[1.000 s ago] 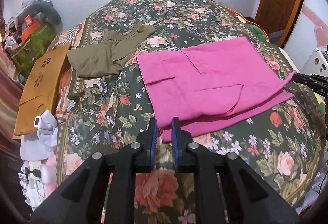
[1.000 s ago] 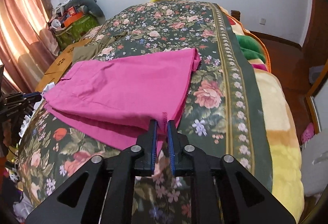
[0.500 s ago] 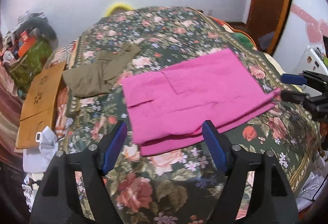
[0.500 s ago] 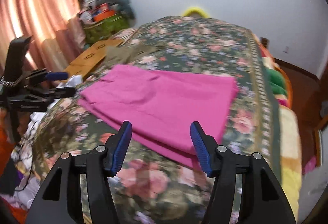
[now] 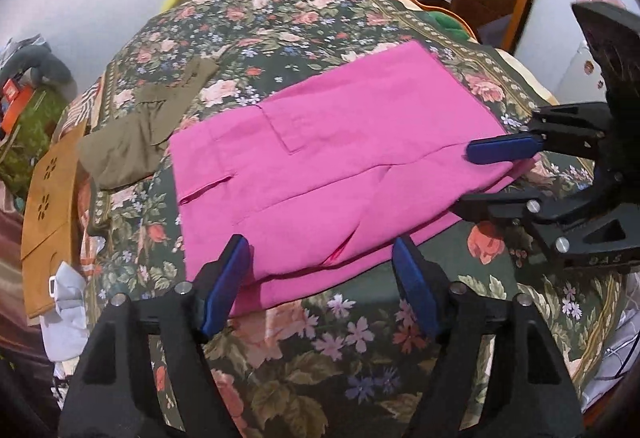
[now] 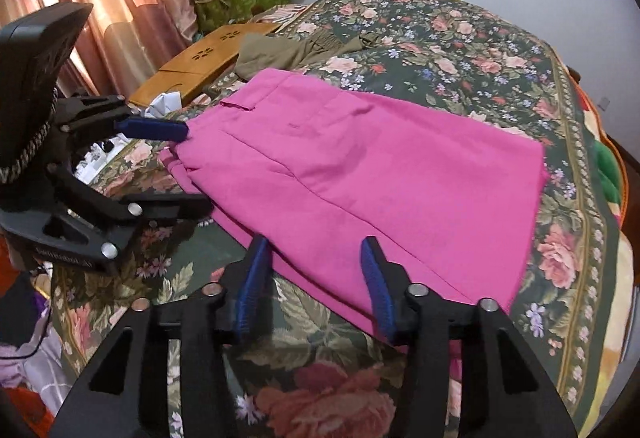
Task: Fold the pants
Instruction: 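Pull both tools back from the folded trousers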
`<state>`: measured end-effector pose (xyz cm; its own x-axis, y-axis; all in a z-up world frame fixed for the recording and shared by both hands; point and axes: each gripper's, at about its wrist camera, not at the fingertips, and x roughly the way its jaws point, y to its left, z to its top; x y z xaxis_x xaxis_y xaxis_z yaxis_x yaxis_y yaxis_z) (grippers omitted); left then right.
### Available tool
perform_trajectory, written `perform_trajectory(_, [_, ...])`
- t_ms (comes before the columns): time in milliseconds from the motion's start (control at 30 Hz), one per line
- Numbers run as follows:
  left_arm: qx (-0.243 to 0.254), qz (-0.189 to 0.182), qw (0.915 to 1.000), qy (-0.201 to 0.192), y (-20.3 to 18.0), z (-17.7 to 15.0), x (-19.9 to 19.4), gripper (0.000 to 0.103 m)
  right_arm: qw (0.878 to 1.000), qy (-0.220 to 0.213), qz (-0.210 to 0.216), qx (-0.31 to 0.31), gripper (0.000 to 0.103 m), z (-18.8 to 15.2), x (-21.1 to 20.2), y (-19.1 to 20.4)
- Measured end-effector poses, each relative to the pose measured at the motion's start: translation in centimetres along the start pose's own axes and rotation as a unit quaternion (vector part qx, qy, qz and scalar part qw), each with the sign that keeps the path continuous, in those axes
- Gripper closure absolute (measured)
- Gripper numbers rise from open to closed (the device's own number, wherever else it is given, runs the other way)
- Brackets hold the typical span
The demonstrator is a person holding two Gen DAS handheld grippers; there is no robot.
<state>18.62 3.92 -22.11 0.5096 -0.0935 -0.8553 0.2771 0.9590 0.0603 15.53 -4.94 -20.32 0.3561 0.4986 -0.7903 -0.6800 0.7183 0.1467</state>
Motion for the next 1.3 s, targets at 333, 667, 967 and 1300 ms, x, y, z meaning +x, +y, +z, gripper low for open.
perform_trajectory(333, [0.027,0.019,0.9993,-0.019,-1.0,0.3,0.0,0.086,1.000,-0.017,0.007,-0.001,0.097,0.3,-0.1,0.6])
perform_trajectory(667, [0.017,0.009,0.9994,-0.028,-1.3,-0.5,-1.2,0.092,1.000,-0.016,0.009,0.009,0.097,-0.3,-0.5,0.9])
perform_trajectory(967, [-0.007,-0.022,0.9996,-0.015,-0.9,-1.7,-2.1,0.091,1.000,-0.007,0.011,0.023,0.094,-0.3,-1.5,1.0])
perform_trajectory(1300, [-0.045,-0.022,0.9972,-0.055,1.5,-0.4,-4.8,0.090,0.996,-0.049,0.044,0.057,0.091,1.7,-2.7,1.4])
